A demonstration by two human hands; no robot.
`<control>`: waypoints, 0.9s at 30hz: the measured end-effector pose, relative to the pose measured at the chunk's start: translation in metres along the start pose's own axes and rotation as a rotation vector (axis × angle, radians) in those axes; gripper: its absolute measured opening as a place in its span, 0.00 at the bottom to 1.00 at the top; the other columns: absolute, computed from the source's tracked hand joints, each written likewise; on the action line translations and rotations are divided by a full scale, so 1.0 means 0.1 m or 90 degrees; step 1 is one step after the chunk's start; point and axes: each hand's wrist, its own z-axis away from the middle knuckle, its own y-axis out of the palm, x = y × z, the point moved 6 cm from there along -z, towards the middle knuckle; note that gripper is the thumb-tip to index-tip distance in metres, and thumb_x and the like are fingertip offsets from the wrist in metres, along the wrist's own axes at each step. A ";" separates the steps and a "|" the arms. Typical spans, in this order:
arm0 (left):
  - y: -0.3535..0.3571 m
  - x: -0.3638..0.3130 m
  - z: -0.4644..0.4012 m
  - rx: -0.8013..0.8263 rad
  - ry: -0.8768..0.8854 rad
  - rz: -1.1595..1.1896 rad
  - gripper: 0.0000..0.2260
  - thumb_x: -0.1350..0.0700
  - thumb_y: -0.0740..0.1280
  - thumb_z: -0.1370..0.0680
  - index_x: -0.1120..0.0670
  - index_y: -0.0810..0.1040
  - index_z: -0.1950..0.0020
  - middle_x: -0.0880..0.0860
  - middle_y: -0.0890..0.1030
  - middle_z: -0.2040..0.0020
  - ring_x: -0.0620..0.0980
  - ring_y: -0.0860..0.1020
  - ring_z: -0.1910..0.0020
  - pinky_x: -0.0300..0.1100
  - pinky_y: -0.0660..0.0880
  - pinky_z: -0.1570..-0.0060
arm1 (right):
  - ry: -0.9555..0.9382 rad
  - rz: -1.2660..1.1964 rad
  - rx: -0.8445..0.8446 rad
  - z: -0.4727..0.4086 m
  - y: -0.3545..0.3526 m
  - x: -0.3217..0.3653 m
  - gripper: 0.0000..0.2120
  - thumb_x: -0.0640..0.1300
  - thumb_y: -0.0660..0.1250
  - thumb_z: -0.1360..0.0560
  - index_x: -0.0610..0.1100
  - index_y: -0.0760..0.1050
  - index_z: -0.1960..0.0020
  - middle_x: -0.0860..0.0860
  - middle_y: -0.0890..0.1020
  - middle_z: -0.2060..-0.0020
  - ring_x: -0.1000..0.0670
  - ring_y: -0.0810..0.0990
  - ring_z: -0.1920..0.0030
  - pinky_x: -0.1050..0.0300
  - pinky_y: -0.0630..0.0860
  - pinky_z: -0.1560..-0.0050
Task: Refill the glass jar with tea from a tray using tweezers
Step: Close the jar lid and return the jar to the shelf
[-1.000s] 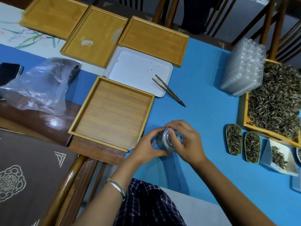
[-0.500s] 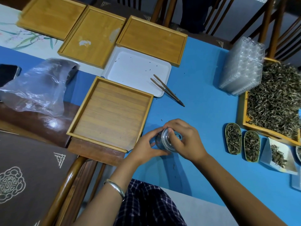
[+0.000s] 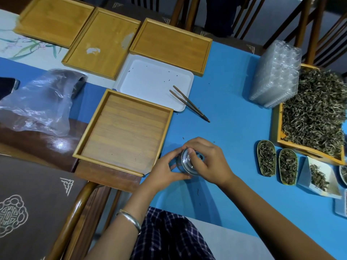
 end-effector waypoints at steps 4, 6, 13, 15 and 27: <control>-0.01 -0.11 -0.01 0.012 0.031 -0.058 0.32 0.60 0.80 0.34 0.39 0.73 0.37 0.37 0.79 0.40 0.35 0.74 0.37 0.27 0.71 0.44 | -0.013 -0.006 0.049 0.01 0.00 0.00 0.12 0.45 0.63 0.22 0.41 0.78 0.43 0.49 0.81 0.49 0.52 0.78 0.46 0.54 0.75 0.46; -0.02 -0.17 -0.01 0.010 0.061 -0.085 0.32 0.60 0.80 0.35 0.43 0.73 0.36 0.39 0.79 0.41 0.38 0.76 0.38 0.29 0.70 0.43 | 0.005 -0.046 0.027 0.08 -0.06 -0.07 0.22 0.54 0.62 0.23 0.44 0.72 0.34 0.50 0.76 0.39 0.52 0.73 0.36 0.56 0.69 0.37; -0.01 -0.20 -0.03 0.055 0.048 -0.106 0.41 0.56 0.82 0.36 0.43 0.68 0.27 0.40 0.75 0.32 0.38 0.71 0.31 0.33 0.67 0.33 | 0.198 -0.116 0.007 0.65 -0.02 -0.52 0.46 0.66 0.72 0.36 0.50 0.58 0.26 0.56 0.67 0.29 0.56 0.66 0.29 0.59 0.65 0.31; -0.02 -0.19 -0.06 0.074 0.038 -0.143 0.40 0.58 0.81 0.36 0.45 0.68 0.27 0.42 0.75 0.31 0.39 0.71 0.31 0.40 0.68 0.31 | 0.204 -0.125 0.037 0.70 0.10 -0.58 0.44 0.58 0.76 0.37 0.54 0.59 0.27 0.60 0.69 0.31 0.58 0.68 0.31 0.63 0.66 0.33; -0.04 -0.46 -0.06 0.097 0.005 -0.116 0.33 0.62 0.81 0.36 0.38 0.73 0.38 0.42 0.77 0.37 0.33 0.75 0.38 0.29 0.72 0.43 | 0.223 -0.341 -0.076 0.49 0.00 -0.39 0.34 0.46 0.81 0.37 0.55 0.71 0.35 0.54 0.79 0.40 0.52 0.77 0.37 0.65 0.72 0.40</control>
